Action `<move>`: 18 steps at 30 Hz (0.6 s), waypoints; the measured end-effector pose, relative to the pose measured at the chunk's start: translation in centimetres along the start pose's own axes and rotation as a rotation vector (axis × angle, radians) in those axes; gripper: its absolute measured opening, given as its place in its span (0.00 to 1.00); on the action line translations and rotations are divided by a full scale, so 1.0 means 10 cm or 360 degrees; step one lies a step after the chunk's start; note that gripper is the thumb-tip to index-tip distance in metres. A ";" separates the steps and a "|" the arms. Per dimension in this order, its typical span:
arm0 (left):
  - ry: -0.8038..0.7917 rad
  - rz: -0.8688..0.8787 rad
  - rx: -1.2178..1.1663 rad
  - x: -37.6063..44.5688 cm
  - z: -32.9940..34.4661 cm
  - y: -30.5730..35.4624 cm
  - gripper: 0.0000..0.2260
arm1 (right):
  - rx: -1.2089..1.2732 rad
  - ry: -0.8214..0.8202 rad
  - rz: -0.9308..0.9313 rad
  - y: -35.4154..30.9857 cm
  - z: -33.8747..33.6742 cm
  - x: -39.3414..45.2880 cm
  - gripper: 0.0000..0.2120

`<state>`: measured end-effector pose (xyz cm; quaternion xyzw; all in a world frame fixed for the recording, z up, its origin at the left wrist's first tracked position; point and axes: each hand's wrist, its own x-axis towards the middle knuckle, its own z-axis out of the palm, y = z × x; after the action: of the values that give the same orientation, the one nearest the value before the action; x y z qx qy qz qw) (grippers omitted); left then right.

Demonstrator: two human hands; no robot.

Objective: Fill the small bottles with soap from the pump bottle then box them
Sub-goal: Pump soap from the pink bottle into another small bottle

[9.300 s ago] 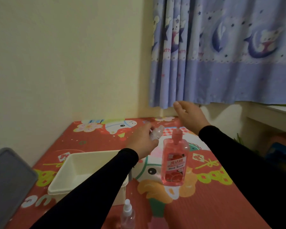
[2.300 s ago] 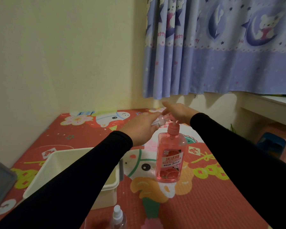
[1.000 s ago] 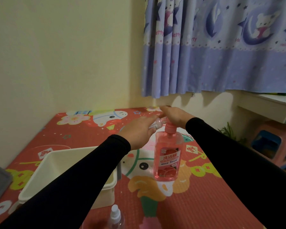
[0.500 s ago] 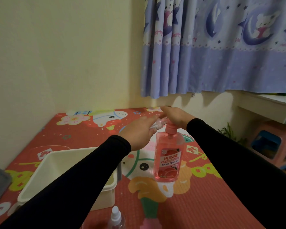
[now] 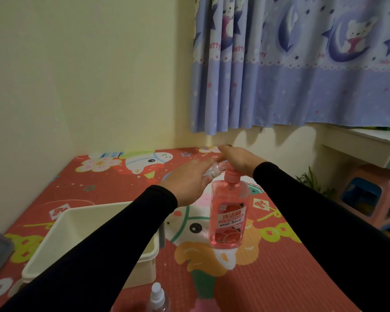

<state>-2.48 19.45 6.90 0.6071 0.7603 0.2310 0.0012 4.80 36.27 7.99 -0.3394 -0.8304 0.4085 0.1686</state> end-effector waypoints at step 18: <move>-0.0030 -0.0022 -0.0001 0.00 -0.02 0.01 0.21 | -0.0038 0.0006 -0.0007 -0.02 -0.03 0.00 0.24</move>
<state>-2.48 19.41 7.07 0.6039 0.7644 0.2254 0.0100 4.90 36.32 8.32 -0.3403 -0.8357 0.3974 0.1670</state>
